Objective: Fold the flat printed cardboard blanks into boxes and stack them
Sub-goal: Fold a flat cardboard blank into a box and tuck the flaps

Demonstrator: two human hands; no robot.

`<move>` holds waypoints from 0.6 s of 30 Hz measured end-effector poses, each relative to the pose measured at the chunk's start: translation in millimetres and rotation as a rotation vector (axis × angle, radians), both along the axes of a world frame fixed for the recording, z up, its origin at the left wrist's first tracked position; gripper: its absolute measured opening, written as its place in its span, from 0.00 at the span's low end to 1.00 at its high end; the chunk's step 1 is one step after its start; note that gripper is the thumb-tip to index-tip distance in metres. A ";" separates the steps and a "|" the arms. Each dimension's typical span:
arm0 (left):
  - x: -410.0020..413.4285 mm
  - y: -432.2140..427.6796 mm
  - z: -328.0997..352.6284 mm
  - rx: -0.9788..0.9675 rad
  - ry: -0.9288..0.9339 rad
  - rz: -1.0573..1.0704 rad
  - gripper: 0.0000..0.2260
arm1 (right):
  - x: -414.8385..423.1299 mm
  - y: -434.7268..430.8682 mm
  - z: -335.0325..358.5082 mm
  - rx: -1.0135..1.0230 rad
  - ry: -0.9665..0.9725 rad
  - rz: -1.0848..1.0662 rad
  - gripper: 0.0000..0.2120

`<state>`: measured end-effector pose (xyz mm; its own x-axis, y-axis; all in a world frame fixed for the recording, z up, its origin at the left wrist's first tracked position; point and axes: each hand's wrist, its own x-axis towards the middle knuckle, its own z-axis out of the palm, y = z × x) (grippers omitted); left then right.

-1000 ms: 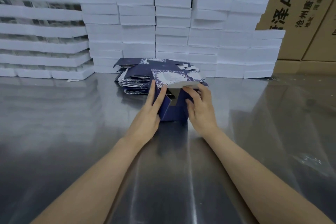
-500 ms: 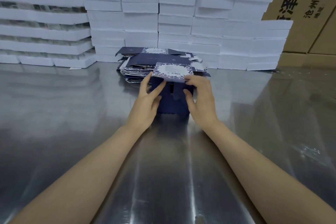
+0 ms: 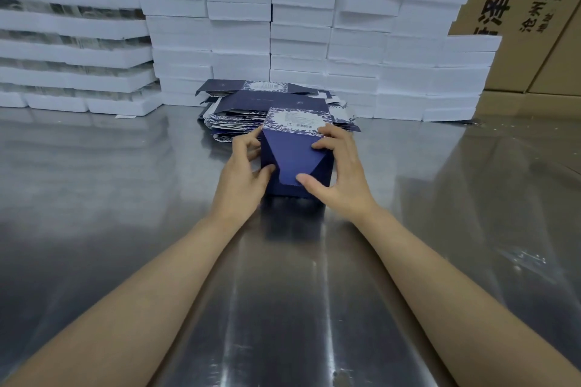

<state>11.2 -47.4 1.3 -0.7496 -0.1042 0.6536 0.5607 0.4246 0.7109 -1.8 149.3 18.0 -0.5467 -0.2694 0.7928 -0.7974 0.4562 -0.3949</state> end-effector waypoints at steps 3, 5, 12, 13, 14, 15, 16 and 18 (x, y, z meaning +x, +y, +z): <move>1.5 0.7 -0.7 0.021 -0.006 -0.037 0.34 | -4.9 -2.7 -2.9 0.060 0.101 -0.153 0.21; 2.5 1.0 0.0 -0.047 -0.022 0.009 0.34 | -5.2 -3.6 -3.0 0.073 0.131 -0.218 0.24; 3.2 5.1 -3.3 -0.274 -0.105 -0.103 0.30 | -2.0 -8.2 -1.9 0.076 0.278 -0.310 0.21; 3.3 5.1 -2.9 -0.292 -0.103 -0.098 0.31 | -1.1 -8.8 -1.3 0.081 0.292 -0.328 0.20; 3.4 5.0 -2.1 -0.296 -0.108 -0.080 0.34 | -0.2 -9.4 -0.3 0.085 0.309 -0.333 0.20; 3.2 4.3 -1.7 -0.271 -0.111 -0.059 0.36 | 1.0 -10.0 0.7 0.088 0.330 -0.329 0.19; 2.6 3.2 -1.2 -0.224 -0.106 -0.037 0.37 | 2.1 -10.8 1.4 0.090 0.357 -0.320 0.18; 0.9 0.7 -0.2 -0.125 -0.098 0.032 0.37 | 4.5 -12.9 2.1 0.083 0.405 -0.304 0.16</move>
<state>12.1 -46.7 1.1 -0.8080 -0.0518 0.5869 0.4760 0.5297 0.7021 2.6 136.4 20.2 -0.2631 -0.2169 0.9401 -0.7054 0.7080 -0.0340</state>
